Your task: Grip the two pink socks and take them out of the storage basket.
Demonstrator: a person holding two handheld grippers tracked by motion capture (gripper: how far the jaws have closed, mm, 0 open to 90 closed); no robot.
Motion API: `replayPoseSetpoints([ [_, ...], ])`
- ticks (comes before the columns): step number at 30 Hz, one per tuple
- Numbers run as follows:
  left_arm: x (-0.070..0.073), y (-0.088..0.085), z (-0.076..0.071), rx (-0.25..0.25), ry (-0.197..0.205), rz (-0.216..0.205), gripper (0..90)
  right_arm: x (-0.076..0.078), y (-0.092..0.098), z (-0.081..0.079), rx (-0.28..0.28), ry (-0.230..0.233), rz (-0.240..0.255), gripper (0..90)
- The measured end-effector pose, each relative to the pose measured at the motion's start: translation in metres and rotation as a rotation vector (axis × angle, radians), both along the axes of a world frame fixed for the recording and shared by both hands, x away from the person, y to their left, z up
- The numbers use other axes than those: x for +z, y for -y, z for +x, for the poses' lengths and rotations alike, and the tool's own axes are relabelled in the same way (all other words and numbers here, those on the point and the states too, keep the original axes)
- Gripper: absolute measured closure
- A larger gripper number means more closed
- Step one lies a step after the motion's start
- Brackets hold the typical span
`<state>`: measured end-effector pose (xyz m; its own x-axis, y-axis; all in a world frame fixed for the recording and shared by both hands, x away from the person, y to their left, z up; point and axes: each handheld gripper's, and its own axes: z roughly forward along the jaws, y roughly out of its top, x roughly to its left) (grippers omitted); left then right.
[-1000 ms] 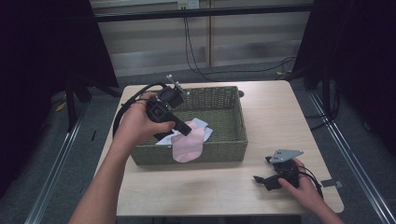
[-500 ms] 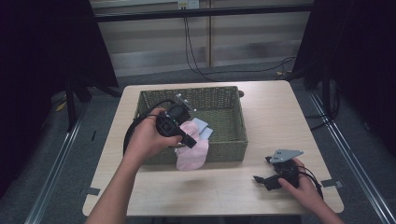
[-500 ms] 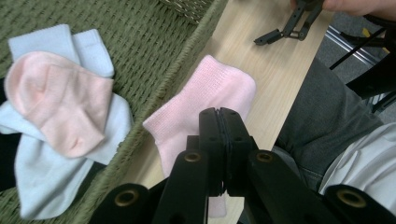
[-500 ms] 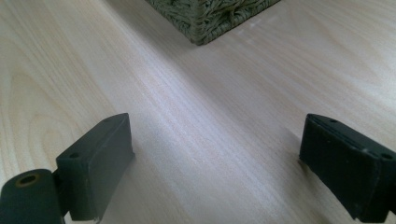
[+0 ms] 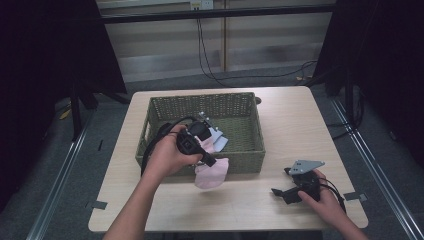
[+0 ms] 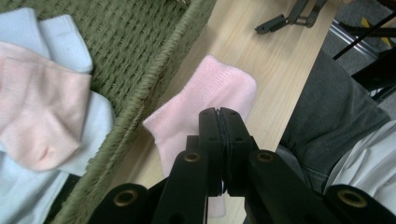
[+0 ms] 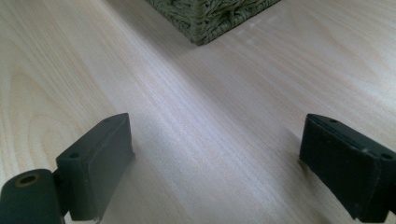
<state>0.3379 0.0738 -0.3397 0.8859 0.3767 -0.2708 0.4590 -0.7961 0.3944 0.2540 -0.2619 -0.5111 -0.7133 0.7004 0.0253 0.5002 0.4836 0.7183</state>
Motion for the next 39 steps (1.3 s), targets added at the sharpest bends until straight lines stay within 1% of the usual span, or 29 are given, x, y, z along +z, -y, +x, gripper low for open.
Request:
replayPoseSetpoints([
  [1,-0.002,0.001,0.001,-0.01,-0.009,0.005,88.3,0.0,0.0,0.0,0.0,0.0,0.0,8.8],
  [5,-0.009,0.005,0.001,-0.007,-0.011,-0.002,88.1,0.0,0.0,0.0,0.0,0.0,0.0,8.8],
  [6,-0.01,0.005,0.001,-0.004,-0.016,-0.004,87.9,0.0,0.0,0.0,-0.001,-0.001,0.0,8.8],
  [7,-0.011,0.006,0.001,-0.005,-0.019,-0.008,85.1,0.0,0.0,0.0,0.0,0.0,0.0,8.8],
  [8,-0.012,0.007,0.001,0.0,-0.021,-0.018,85.1,0.0,0.0,0.0,0.0,0.0,0.0,8.8],
  [9,-0.012,0.007,0.002,-0.001,-0.025,-0.025,76.5,0.0,0.0,0.0,0.0,0.0,0.0,8.8],
  [10,-0.012,0.008,0.002,0.002,-0.028,-0.032,76.5,0.0,0.0,0.0,0.0,0.0,0.0,8.8],
  [12,-0.008,0.008,0.003,0.015,-0.01,-0.028,73.0,0.0,0.0,0.0,0.0,0.0,0.0,8.8],
  [13,-0.006,0.007,0.005,0.024,0.001,-0.033,66.2,0.0,0.0,0.0,0.0,0.0,0.0,8.8],
  [14,-0.004,0.007,0.006,0.03,0.001,-0.042,66.2,0.0,0.0,0.0,0.0,0.0,0.0,8.8],
  [15,-0.001,0.006,0.008,0.034,0.02,-0.047,65.2,0.0,0.0,0.0,-0.001,-0.001,0.0,8.8],
  [17,0.003,0.004,0.012,0.056,0.044,-0.063,60.8,0.0,0.0,0.0,0.0,-0.001,0.0,8.8],
  [19,0.006,0.002,0.018,0.08,0.086,-0.08,53.9,0.0,0.0,0.0,0.0,0.0,0.0,8.8],
  [20,0.007,0.001,0.021,0.077,0.089,-0.078,53.5,0.0,0.0,0.0,-0.001,-0.001,0.0,8.8],
  [22,0.006,-0.001,0.028,0.107,0.092,-0.073,51.9,0.0,0.0,0.0,-0.001,-0.002,0.0,8.8],
  [24,0.005,-0.002,0.034,0.116,0.104,-0.067,49.3,0.0,0.0,0.0,-0.001,-0.001,0.0,8.8],
  [27,0.001,-0.006,0.045,0.153,0.129,-0.055,47.9,0.0,0.0,0.0,0.0,0.0,0.0,8.8],
  [28,0.0,-0.008,0.049,0.155,0.134,-0.046,47.6,0.0,0.0,0.0,0.0,0.0,0.0,8.8],
  [29,-0.002,-0.009,0.052,0.167,0.133,-0.049,47.0,0.0,0.0,0.0,0.0,0.0,0.0,8.8],
  [31,-0.006,-0.012,0.059,0.182,0.131,-0.033,45.9,0.0,0.0,0.0,0.0,-0.001,0.001,8.8],
  [33,-0.011,-0.014,0.065,0.189,0.139,-0.021,44.3,0.0,0.0,0.0,0.0,-0.001,0.0,8.8],
  [37,-0.019,-0.017,0.077,0.196,0.136,0.006,43.3,0.0,0.0,0.0,0.0,0.0,0.001,8.8],
  [39,-0.023,-0.018,0.082,0.201,0.141,0.01,42.8,0.0,0.0,0.0,-0.001,-0.002,0.001,8.8],
])
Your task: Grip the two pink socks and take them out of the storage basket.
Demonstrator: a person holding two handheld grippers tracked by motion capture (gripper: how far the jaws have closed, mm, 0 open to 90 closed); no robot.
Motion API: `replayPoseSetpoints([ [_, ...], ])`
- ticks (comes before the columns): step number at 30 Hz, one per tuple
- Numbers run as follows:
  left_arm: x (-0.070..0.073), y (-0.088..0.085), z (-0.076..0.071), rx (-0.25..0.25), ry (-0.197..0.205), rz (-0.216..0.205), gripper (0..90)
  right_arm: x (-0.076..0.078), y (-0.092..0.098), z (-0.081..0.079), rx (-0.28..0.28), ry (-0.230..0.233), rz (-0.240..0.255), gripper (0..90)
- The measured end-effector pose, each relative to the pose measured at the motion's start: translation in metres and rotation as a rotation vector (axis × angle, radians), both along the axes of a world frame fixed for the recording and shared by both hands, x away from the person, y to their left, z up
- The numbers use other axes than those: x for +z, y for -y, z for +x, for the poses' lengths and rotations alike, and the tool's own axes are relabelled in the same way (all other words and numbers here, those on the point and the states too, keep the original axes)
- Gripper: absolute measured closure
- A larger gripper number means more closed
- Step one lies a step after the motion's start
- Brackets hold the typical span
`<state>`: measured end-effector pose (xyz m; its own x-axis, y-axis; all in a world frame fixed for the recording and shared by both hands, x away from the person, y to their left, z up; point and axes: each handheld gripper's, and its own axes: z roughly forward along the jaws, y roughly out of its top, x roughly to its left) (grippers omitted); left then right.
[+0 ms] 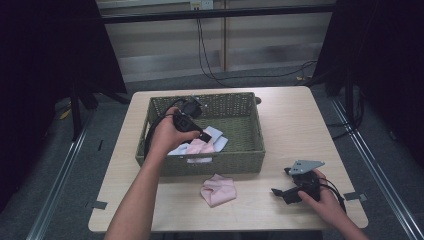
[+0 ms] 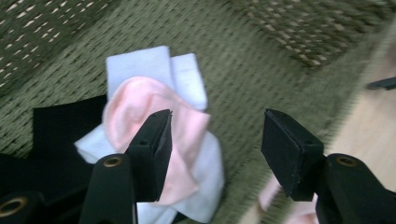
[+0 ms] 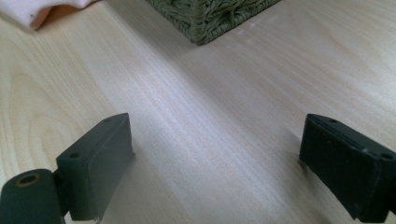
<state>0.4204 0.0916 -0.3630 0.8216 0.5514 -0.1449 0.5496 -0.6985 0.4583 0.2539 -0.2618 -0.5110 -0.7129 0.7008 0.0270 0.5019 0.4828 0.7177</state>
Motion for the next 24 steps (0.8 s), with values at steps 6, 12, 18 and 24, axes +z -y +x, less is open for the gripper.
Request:
replayPoseSetpoints([
  [6,-0.013,-0.001,0.014,0.008,-0.001,0.019,42.0,0.0,0.0,0.0,0.0,0.0,0.0,8.9],
  [12,-0.031,-0.002,0.024,0.021,-0.019,0.049,40.9,0.0,0.0,0.0,0.002,0.004,-0.001,8.8],
  [18,-0.045,-0.003,0.034,0.052,-0.022,0.058,40.1,0.0,0.0,0.0,0.0,0.0,0.0,8.8],
  [24,-0.062,-0.001,0.044,0.042,-0.033,0.093,40.1,0.0,0.0,0.0,0.001,0.002,0.0,8.8],
])
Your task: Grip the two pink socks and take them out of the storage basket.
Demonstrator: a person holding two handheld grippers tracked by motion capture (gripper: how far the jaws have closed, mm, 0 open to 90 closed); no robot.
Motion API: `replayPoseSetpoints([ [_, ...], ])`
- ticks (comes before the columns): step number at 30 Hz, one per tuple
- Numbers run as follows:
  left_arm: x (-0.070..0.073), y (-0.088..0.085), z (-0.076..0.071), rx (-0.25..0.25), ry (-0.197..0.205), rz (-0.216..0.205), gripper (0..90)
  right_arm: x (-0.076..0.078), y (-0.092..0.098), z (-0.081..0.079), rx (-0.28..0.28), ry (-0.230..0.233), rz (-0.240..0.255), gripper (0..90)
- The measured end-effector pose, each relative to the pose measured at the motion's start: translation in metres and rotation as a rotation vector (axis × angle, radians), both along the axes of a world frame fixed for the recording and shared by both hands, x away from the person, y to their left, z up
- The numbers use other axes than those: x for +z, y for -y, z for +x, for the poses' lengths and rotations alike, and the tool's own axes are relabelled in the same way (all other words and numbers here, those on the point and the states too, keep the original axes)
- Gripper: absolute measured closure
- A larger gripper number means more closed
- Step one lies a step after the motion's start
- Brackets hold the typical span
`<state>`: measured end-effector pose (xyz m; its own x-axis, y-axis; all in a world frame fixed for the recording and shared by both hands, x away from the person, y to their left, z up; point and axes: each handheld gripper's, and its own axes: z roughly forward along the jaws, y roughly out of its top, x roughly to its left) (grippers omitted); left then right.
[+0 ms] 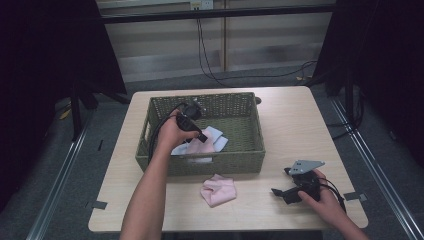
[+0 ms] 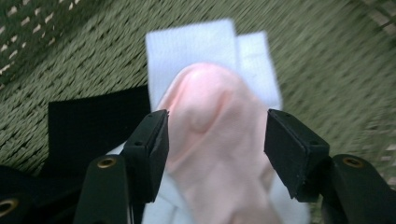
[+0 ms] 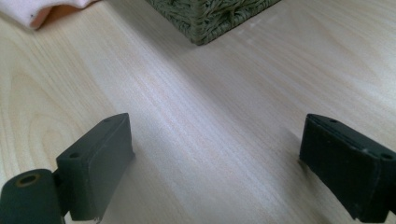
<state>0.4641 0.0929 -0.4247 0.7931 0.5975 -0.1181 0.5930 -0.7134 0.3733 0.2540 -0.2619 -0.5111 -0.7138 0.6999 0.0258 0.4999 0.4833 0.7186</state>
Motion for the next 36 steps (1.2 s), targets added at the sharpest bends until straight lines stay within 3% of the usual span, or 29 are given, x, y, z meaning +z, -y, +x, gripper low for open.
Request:
replayPoseSetpoints([
  [3,-0.005,0.001,0.004,0.023,-0.002,-0.01,39.6,0.0,0.0,0.0,0.0,-0.001,0.001,8.8],
  [7,-0.012,0.004,0.005,0.003,-0.029,-0.001,42.3,0.0,0.0,0.0,0.002,0.002,-0.001,8.9],
  [10,-0.015,0.006,0.004,0.007,-0.03,0.011,56.5,0.0,0.0,0.0,0.002,0.0,0.0,8.8],
  [12,-0.015,0.005,0.004,0.012,-0.049,0.026,67.2,0.0,0.0,0.0,0.002,0.0,0.0,8.8],
  [14,-0.011,0.005,0.004,0.047,-0.078,0.02,80.2,0.0,0.0,0.0,0.002,0.0,0.0,8.8],
  [17,-0.005,0.004,0.003,0.048,-0.095,0.037,82.4,0.0,0.0,0.0,0.002,0.0,0.0,8.8],
  [20,0.003,0.003,0.001,0.064,-0.116,0.021,83.0,0.0,0.0,0.0,0.002,0.0,0.0,8.9],
  [36,0.061,-0.008,-0.007,0.081,-0.104,-0.065,83.0,0.0,0.0,0.0,0.001,0.0,0.001,8.8],
])
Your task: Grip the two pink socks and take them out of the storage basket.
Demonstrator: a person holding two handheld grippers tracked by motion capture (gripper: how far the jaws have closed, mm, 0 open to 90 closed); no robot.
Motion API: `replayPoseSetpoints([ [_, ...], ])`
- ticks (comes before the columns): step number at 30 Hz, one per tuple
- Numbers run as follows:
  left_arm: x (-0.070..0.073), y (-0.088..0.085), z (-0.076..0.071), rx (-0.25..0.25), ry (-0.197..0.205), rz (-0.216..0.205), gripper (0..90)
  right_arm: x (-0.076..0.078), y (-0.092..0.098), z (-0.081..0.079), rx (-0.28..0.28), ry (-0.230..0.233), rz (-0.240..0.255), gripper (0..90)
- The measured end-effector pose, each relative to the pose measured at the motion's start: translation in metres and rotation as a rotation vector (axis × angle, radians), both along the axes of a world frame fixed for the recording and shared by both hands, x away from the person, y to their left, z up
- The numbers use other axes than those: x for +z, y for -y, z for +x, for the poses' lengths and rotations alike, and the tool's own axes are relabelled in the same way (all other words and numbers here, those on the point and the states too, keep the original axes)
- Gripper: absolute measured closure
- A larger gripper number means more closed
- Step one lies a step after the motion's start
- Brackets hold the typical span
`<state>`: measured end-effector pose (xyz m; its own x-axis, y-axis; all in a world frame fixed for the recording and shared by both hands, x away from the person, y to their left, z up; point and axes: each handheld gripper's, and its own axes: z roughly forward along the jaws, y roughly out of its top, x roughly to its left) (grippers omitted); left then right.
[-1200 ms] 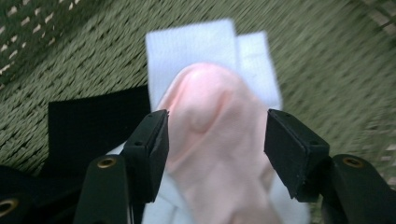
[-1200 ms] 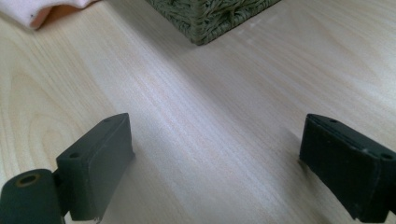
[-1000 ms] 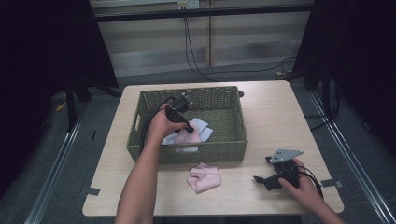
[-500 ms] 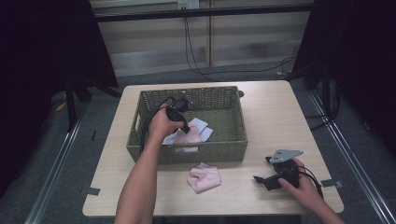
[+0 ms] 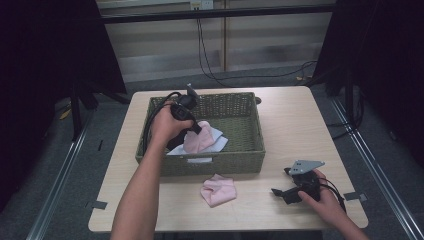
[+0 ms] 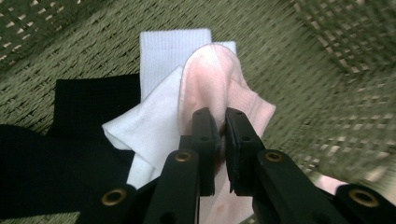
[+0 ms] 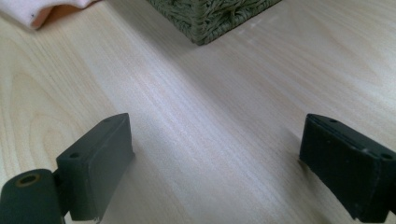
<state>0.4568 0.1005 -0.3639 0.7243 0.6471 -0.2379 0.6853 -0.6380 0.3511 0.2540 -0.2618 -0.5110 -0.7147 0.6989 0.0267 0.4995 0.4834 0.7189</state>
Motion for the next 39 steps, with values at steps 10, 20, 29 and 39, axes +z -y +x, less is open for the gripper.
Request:
replayPoseSetpoints([
  [10,0.026,-0.004,-0.007,-0.006,0.003,-0.014,83.0,0.0,0.0,0.0,0.0,0.001,0.0,8.8],
  [20,0.051,-0.004,-0.014,-0.018,-0.001,-0.04,83.0,0.0,0.0,0.0,0.001,0.002,-0.001,8.8],
  [29,0.066,-0.003,-0.022,-0.046,-0.011,-0.04,83.0,0.0,0.0,0.0,0.001,0.001,0.0,8.8],
  [39,0.078,-0.002,-0.032,-0.076,-0.02,-0.059,83.0,0.0,0.0,0.0,0.001,0.002,-0.001,8.8],
])
